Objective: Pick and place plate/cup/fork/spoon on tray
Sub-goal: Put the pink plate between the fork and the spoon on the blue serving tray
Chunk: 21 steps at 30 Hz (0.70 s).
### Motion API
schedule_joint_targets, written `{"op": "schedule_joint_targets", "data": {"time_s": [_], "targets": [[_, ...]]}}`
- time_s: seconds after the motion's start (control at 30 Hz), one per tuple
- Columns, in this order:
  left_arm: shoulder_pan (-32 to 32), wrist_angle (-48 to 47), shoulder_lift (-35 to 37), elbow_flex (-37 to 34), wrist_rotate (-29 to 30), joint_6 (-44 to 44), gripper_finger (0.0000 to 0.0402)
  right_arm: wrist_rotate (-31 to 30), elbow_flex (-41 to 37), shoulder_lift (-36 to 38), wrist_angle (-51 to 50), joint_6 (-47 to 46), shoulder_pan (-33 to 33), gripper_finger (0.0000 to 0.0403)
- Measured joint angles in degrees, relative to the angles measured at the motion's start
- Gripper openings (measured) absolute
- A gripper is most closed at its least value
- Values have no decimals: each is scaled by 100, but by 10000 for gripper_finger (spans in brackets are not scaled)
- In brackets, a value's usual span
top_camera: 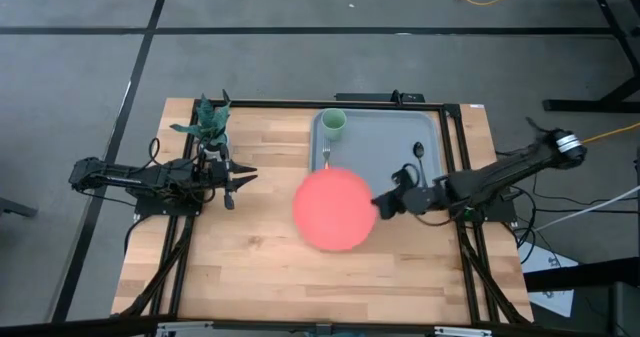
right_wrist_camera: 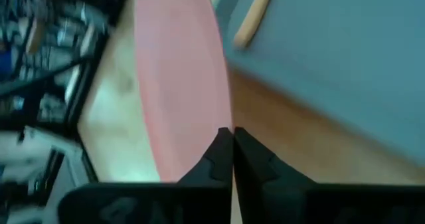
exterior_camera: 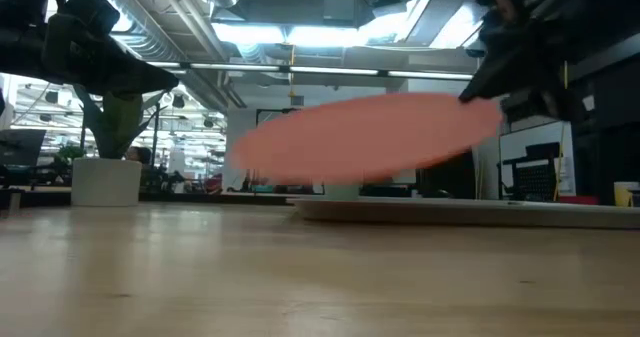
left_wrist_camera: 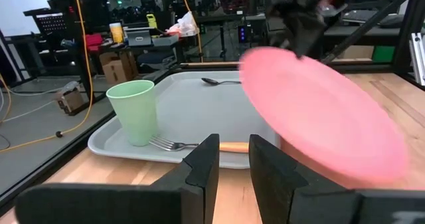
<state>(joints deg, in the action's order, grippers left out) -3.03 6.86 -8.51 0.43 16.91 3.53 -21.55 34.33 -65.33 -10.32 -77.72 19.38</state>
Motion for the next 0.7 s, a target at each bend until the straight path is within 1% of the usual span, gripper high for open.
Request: {"op": "schedule_joint_targets", "data": {"time_s": [0.1, 0.23, 0.33, 0.5, 0.57, 0.63, 0.7], "targets": [[0, 2, 0, 0, 5, 2, 76, -326, 13, 695, -895, -315, 0, 0], [0, 2, 2, 0, 13, 2, 76, -525, 13, 1452, -2487, -1111, 1, 0], [0, 2, 0, 0, 13, 0, 76, -824, 13, 1895, -3428, -1702, 0, 0], [0, 2, 2, 0, 15, 0, 76, -1479, 13, 2518, -4318, -2229, -61, 0], [1, 2, 1, 0, 15, 2, 76, -1511, 13, 2669, -4707, -2416, -124, 0], [2, 2, 0, 0, 15, 0, 76, -1415, 13, 2750, -4980, -2564, -204, 0], [0, 2, 2, 0, 15, 2, 76, -1384, 13, 2761, -5025, -2583, -274, 0]]}}
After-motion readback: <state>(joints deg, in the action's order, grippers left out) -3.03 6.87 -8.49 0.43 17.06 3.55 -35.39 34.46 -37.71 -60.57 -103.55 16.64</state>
